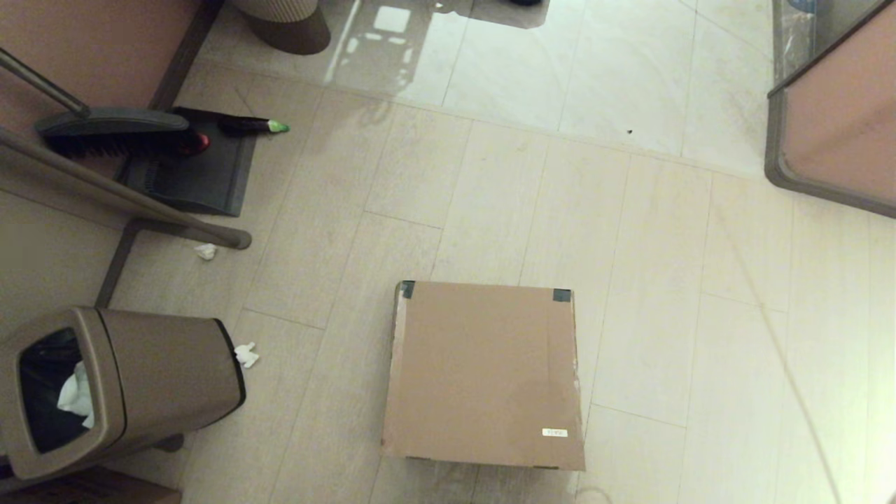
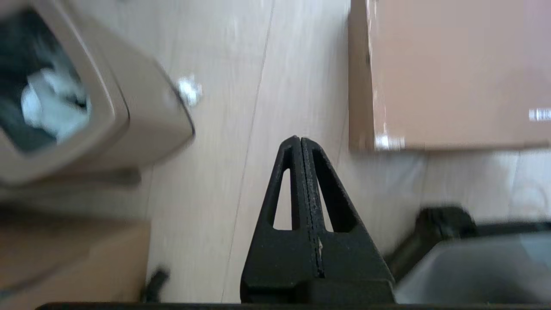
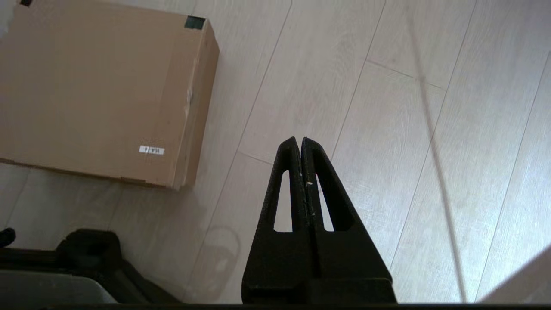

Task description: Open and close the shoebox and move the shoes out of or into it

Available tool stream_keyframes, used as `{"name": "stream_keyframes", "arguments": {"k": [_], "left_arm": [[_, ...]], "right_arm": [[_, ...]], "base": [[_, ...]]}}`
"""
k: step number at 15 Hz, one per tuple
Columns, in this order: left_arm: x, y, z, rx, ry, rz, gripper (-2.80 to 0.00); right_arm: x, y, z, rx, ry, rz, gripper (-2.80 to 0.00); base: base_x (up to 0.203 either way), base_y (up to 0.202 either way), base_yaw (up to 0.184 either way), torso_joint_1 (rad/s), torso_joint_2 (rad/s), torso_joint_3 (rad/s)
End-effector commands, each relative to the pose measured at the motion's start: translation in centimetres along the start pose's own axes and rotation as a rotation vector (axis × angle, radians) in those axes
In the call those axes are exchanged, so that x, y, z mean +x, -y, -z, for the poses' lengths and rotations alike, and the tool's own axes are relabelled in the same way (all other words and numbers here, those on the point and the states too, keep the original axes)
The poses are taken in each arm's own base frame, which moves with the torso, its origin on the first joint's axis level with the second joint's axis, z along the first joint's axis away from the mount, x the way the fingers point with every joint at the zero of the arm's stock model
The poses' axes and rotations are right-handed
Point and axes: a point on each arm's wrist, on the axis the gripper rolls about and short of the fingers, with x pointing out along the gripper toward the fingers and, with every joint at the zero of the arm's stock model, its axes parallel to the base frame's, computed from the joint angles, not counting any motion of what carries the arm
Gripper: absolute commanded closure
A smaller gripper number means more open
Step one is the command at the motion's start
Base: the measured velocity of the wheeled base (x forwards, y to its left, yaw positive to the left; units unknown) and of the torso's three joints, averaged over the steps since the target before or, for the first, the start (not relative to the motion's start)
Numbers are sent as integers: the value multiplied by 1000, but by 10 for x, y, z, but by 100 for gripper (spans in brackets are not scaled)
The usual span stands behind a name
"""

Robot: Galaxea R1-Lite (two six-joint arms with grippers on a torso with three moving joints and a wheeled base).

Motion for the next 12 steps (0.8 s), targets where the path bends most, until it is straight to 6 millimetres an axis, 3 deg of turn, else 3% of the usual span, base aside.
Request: {"name": "stream_keyframes", "arguments": {"k": [1,12], "left_arm": [[1,0,4,-1,-18,-3,0],[1,0,4,-35,-14,-4,0]], "right_arm": [[0,0,1,-2,-12,-2,0],[0,0,3,-12,-35,-10,0]], "base": [[0,0,0,0,0,0],[0,0,0,0,0,0]]}}
